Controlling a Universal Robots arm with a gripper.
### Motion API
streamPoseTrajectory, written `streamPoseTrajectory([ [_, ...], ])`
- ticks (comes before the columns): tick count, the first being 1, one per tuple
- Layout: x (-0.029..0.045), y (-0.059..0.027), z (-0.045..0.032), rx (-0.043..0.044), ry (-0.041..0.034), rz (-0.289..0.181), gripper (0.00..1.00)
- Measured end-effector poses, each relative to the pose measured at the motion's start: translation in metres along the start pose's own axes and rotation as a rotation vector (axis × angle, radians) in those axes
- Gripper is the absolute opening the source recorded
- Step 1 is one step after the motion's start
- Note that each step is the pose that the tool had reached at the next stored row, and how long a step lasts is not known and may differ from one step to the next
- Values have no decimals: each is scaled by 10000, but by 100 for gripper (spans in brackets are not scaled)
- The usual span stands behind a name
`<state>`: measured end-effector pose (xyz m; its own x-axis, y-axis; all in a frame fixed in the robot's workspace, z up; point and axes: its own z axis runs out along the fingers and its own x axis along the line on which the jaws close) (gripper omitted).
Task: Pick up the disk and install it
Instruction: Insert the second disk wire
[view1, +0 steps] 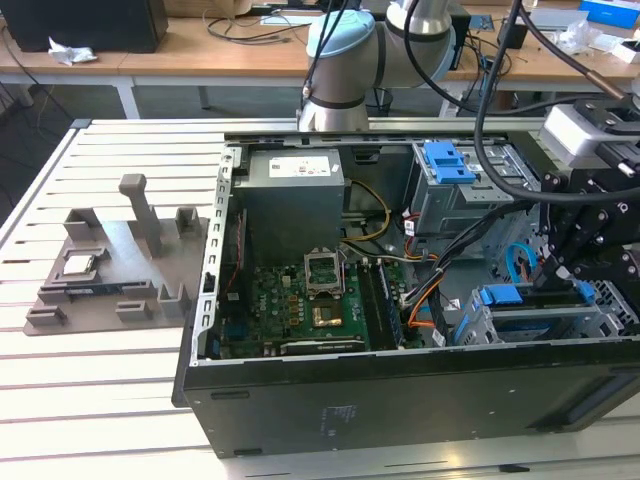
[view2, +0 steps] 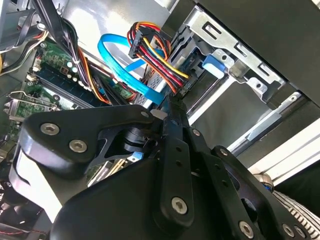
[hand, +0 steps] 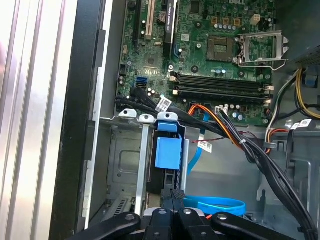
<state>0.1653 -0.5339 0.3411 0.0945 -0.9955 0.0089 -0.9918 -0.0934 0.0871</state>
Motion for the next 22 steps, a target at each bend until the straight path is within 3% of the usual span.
streamPoseTrajectory([
  [5, 0, -1, 7, 0, -7, -1, 10],
  [6, 0, -1, 7, 0, -7, 0, 17],
  [10, 0, 2, -18, 6, -16, -2, 17],
  [12, 1, 17, -191, 20, 1, -1, 17],
  [15, -2, 26, -309, 31, 4, -1, 17],
  [17, -12, 34, -409, 39, 7, -1, 10],
  [19, -15, 39, -464, 43, 7, -2, 10],
  [22, -15, 41, -489, 44, 5, -2, 10],
])
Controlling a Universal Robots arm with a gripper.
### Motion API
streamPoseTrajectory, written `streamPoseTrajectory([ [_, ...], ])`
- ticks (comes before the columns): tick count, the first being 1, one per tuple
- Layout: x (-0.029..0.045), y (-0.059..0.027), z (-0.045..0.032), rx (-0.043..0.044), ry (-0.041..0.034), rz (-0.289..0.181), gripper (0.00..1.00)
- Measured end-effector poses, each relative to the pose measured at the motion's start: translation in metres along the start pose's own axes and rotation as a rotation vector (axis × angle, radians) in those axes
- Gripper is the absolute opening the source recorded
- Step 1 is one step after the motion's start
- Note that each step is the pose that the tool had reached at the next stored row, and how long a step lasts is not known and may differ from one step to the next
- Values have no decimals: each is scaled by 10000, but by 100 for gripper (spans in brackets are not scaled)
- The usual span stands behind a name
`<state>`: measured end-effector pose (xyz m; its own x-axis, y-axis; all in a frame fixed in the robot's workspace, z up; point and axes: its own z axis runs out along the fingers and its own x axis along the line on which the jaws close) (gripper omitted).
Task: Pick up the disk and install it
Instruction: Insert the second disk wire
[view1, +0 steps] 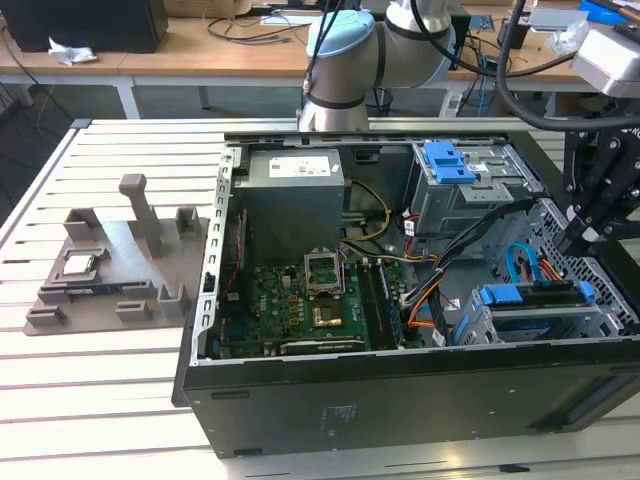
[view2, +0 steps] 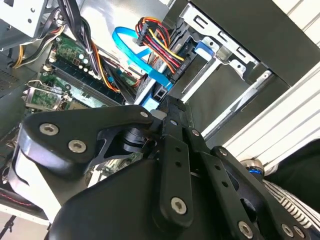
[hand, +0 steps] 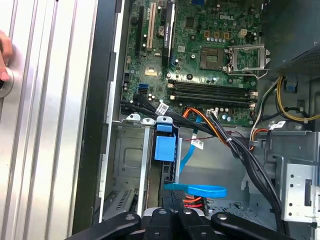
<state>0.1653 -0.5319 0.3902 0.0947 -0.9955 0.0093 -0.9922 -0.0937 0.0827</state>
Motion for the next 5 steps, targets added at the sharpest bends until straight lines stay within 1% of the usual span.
streamPoseTrajectory([
  [5, 0, 0, -4, 0, 3, 0, 10],
])
